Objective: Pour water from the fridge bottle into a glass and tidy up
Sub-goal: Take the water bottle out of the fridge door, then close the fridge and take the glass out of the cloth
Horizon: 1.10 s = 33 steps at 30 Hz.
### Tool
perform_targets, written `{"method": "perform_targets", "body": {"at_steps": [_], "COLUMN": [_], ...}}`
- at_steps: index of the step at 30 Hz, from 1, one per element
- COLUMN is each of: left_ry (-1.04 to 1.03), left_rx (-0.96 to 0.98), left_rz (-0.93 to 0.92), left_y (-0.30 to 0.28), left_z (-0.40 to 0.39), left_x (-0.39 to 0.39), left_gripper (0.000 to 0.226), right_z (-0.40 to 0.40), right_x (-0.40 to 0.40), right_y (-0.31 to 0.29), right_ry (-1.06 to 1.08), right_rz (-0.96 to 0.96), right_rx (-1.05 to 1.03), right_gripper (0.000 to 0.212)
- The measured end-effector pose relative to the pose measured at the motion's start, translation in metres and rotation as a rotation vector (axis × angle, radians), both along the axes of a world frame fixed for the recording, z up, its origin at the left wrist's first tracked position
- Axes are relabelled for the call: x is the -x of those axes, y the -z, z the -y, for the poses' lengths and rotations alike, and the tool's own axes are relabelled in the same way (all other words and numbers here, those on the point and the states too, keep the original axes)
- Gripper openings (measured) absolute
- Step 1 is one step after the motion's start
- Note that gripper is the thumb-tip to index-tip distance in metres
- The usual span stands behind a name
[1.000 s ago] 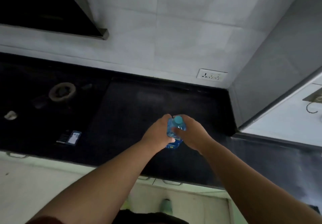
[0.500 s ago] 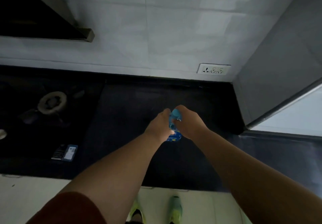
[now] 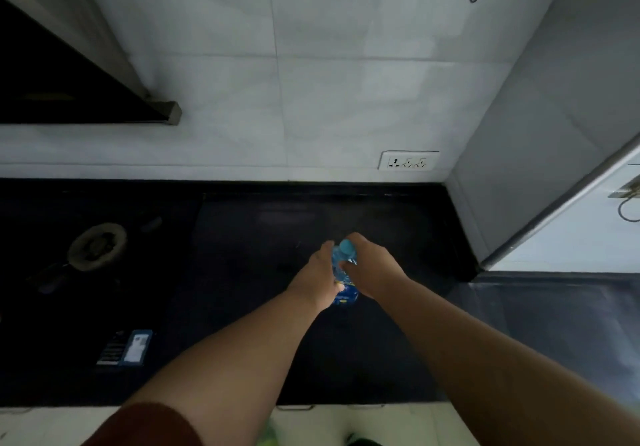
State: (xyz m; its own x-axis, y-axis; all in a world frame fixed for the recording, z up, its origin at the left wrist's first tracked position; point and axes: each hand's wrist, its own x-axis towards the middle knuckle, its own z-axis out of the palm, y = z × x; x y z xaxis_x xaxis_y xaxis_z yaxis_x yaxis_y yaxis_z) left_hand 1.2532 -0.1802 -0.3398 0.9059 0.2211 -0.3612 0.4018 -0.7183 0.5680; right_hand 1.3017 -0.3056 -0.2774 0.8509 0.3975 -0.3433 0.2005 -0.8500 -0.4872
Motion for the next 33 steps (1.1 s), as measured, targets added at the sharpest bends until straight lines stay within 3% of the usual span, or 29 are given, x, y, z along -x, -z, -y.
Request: {"method": "perform_targets", "body": {"at_steps": [3,6,9,11,15,23,33], "left_ry": [0.021,0.002,-0.077,-0.186,-0.482,-0.948,-1.384], "left_rx": [-0.016,-0.052,0.056,0.074,-0.103,-0.441,-0.464], "left_rz": [-0.116,-0.080,-0.021,0.040,0.148,0.096,0.048], "left_y": [-0.016,-0.058,-0.101,-0.121,-0.141,-0.181,-0.189], "left_z": [0.007,0.006,-0.001,-0.009,-0.028,-0.042,-0.078], "left_x": [0.005,0.015,0.048,0.080,0.161,0.350,0.610], "left_gripper": [0.116,0.083,0.060,0.052,0.037,0.040,0.044], "right_z": [0.004,0.010,0.028,0.036,0.013,-0.104,-0.241], "right_x": [0.001,-0.003,0.007,0.018,0.044,0.150,0.408], "right_y": [-0.004,-0.007,-0.017,-0.024,-0.046,-0.119,-0.131], "right_ry": [-0.032,-0.133,-0.157,-0.209,-0.439,-0.910,-1.353], "right_rz": [-0.054,-0.050,0.129,0.264,0.353,0.336,0.282], "right_rx": [0.007,0.031,-0.011,-0.085,-0.172,-0.234,-0.180], "right_gripper": [0.040,0.062,0.084,0.070,0.046,0.048,0.048]}}
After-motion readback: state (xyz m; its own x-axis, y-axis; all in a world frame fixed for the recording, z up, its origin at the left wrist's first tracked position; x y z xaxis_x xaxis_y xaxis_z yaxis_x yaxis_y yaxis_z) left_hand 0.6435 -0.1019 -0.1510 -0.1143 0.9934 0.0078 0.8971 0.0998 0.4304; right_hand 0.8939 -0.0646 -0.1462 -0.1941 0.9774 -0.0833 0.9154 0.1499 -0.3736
